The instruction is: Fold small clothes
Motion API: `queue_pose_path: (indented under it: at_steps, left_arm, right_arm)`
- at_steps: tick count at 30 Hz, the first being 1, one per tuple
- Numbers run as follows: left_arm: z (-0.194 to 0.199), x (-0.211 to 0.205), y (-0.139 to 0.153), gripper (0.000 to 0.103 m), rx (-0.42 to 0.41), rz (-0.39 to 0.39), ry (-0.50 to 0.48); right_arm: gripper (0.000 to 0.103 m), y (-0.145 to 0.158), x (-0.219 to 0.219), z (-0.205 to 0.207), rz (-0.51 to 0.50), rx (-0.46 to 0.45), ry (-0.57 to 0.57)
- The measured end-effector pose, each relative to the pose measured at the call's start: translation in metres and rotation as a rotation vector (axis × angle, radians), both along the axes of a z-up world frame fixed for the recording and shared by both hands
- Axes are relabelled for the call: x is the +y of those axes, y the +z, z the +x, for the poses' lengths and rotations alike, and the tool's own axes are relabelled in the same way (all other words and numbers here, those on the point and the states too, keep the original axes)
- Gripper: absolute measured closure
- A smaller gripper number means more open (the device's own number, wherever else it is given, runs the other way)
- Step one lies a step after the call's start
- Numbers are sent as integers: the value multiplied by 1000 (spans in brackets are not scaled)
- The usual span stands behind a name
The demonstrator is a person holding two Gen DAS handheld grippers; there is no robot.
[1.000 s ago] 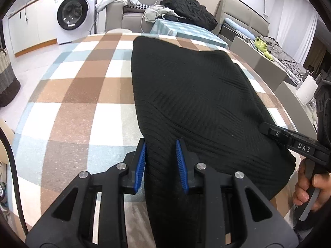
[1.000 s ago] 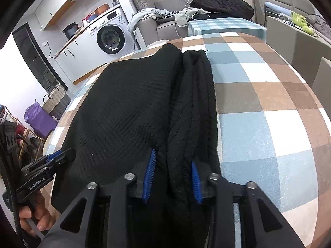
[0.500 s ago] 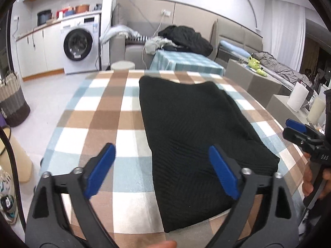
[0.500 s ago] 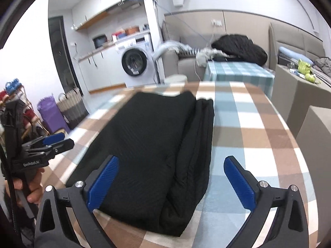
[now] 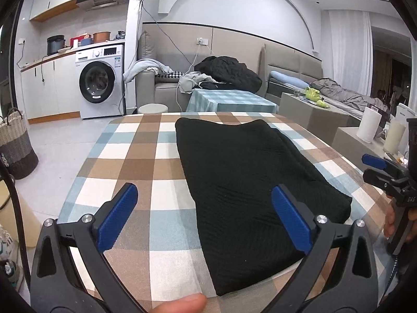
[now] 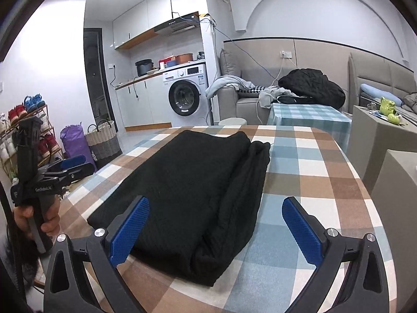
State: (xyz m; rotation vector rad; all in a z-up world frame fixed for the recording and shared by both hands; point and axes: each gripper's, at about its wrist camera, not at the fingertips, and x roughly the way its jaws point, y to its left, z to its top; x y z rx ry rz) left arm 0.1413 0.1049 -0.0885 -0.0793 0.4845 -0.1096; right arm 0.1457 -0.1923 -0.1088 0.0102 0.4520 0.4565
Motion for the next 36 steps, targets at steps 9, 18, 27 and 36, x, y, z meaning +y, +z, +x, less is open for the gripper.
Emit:
queue_pose_path:
  at_steps: [9,18,27,36]
  left_arm:
    - [-5,-6,-8,1,-22,29,-24]
    - [-7,-9,-11,1,-29,31,-37]
    - [-8,-11,-13,1,-22,27,-45]
    - [-3,-10,-12,1,-21,26,-54]
  right_arm:
    - [0,-6,-2,-3,12,-10,15]
    - [0,-4,-2,-9,18,-51,35]
    - [0,-4,-3,-10,35,-61,47]
    - [0,-5,-2,-10,28,-63,53]
